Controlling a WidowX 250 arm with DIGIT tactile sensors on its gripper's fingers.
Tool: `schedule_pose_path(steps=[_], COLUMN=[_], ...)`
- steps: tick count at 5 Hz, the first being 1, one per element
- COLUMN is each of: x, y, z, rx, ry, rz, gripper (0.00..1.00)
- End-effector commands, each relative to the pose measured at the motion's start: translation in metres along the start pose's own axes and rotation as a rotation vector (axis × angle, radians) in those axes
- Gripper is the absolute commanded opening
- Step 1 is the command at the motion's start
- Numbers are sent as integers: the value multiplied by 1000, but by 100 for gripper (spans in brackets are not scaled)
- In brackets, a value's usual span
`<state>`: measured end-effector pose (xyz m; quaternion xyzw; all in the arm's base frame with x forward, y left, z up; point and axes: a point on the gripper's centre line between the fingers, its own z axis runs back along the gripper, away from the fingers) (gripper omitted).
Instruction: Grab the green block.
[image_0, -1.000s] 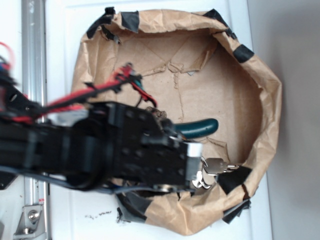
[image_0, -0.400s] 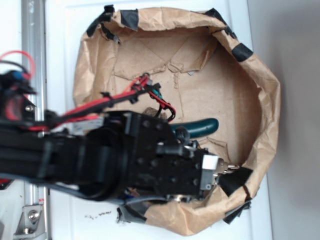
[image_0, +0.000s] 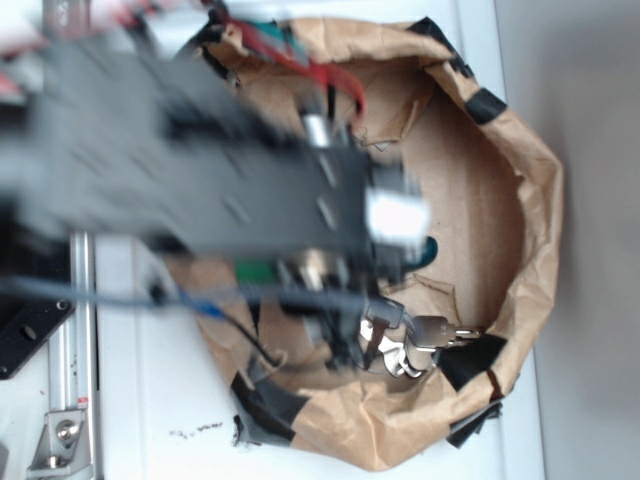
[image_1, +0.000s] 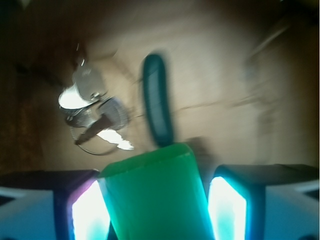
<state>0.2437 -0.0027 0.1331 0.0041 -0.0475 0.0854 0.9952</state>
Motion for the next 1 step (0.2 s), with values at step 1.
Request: schedule_pose_path(steps=[1], x=[17], y=[8], z=[45], rx=[110], ry=[-132], rz=[-106], gripper=[0])
